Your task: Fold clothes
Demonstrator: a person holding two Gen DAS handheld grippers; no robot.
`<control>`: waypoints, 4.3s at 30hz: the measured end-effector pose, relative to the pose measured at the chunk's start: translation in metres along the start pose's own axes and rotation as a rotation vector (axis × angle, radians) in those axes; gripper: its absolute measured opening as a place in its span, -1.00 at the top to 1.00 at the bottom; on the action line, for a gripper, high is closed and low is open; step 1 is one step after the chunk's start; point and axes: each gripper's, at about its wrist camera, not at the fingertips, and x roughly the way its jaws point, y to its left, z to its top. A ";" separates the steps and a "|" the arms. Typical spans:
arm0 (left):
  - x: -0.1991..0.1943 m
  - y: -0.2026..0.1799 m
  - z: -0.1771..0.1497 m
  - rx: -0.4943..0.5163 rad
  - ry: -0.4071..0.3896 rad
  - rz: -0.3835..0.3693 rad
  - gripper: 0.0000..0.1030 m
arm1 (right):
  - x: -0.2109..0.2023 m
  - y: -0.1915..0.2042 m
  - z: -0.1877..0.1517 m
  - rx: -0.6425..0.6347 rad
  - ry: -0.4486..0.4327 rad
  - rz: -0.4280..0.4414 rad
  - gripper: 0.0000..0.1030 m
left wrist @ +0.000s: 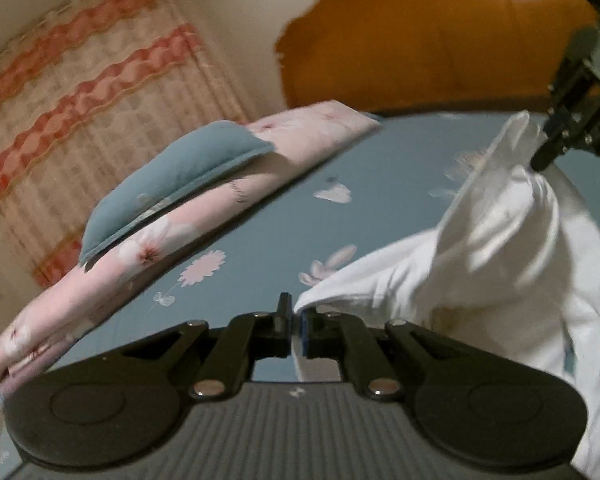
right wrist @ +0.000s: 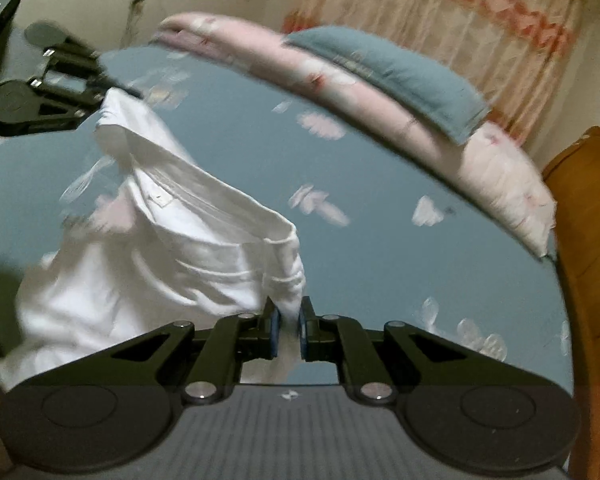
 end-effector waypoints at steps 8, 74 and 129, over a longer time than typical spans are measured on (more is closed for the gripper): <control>0.053 0.029 0.002 -0.160 0.066 0.027 0.94 | 0.049 -0.030 0.033 0.108 -0.053 -0.106 0.83; 0.014 0.020 -0.130 -0.876 0.477 -0.169 -0.33 | 0.014 0.075 -0.089 0.716 0.090 0.162 0.06; 0.043 0.103 -0.101 -0.667 0.330 0.240 0.99 | 0.044 0.073 -0.126 0.786 0.216 0.108 -0.08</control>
